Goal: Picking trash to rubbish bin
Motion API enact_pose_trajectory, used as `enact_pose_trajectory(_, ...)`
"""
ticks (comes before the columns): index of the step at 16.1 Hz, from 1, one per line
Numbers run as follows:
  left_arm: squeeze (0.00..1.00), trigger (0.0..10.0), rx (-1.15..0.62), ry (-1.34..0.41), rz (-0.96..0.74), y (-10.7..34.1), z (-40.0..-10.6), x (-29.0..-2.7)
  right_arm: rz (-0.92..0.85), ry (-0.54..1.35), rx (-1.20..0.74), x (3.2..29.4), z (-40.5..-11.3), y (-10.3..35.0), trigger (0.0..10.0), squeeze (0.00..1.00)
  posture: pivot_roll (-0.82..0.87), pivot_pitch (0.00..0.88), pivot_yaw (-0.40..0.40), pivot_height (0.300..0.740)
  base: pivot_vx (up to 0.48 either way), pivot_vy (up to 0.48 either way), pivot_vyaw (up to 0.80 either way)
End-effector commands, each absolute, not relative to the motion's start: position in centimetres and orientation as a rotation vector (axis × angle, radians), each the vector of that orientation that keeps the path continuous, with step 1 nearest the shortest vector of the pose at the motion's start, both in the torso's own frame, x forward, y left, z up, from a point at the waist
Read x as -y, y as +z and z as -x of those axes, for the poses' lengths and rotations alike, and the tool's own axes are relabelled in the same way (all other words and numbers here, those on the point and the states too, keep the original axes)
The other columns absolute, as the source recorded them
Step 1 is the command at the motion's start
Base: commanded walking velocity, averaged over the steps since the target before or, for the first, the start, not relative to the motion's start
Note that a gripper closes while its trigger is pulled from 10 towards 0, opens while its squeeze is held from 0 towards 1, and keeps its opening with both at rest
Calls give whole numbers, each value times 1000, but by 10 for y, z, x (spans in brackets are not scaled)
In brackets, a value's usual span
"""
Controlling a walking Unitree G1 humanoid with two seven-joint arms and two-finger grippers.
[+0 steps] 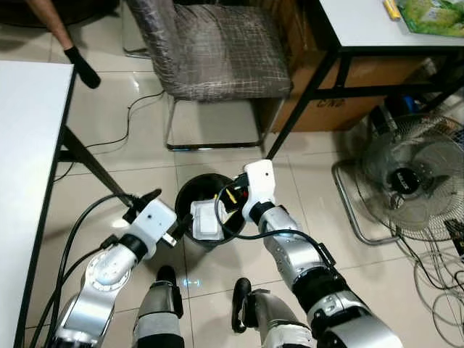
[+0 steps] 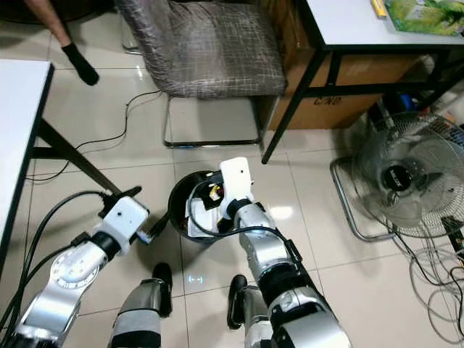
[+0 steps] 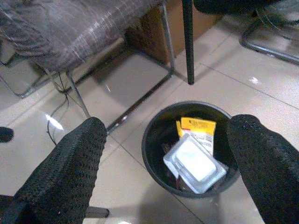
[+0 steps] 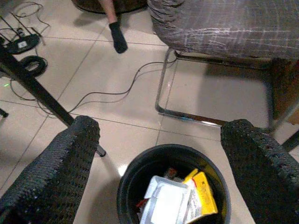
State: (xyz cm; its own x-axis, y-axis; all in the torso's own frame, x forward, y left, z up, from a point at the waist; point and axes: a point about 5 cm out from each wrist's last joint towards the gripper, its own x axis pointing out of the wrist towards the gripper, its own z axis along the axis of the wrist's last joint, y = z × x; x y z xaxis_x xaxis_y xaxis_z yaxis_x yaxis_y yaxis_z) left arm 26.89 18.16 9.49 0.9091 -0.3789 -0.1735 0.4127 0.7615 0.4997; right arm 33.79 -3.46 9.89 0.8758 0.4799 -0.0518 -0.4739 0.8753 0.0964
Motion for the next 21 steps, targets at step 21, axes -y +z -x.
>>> enact_pose_trajectory(21,0,10000,-131,-303,-450,69,-263,-169,-121,624,141,2,-378,197,10000,569,415,250,-228,740,0,0,0)
